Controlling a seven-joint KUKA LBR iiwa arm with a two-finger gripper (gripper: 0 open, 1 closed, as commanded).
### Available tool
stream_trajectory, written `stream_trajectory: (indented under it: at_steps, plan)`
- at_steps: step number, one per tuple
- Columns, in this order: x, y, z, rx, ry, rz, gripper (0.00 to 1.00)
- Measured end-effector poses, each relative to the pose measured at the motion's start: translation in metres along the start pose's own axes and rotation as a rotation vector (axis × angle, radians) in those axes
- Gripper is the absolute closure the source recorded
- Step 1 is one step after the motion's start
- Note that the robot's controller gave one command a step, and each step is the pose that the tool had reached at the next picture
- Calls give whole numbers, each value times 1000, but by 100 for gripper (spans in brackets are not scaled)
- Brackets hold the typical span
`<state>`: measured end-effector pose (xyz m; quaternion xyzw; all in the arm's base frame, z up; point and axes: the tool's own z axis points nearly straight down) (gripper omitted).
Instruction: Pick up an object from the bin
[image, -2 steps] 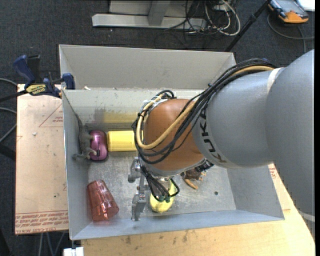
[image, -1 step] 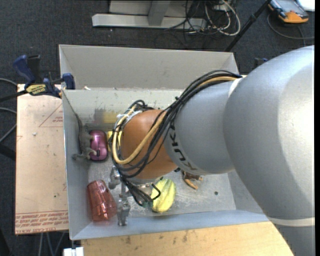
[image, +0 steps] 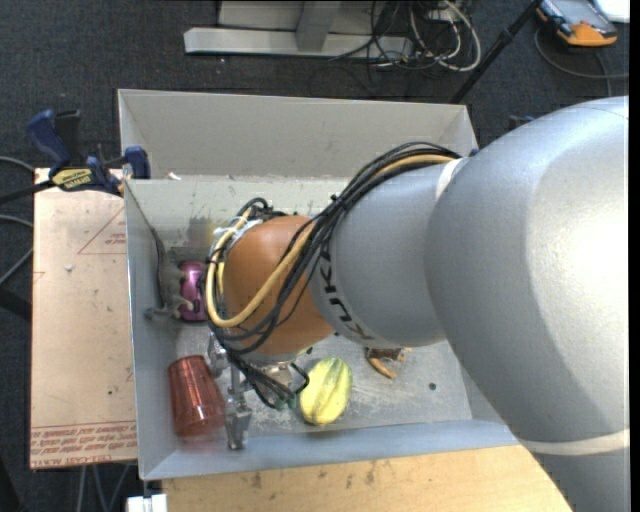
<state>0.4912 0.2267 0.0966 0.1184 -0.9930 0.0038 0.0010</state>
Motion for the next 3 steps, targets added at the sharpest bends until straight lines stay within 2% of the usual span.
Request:
stream_trajectory:
  at_steps: [1, 2, 3]
  plan:
    - [-11, 16, -19, -1, 2, 173, 0]
    - [-19, 12, -9, 2, -5, 145, 0]
    - [-49, 4, -4, 5, -7, 322, 100]
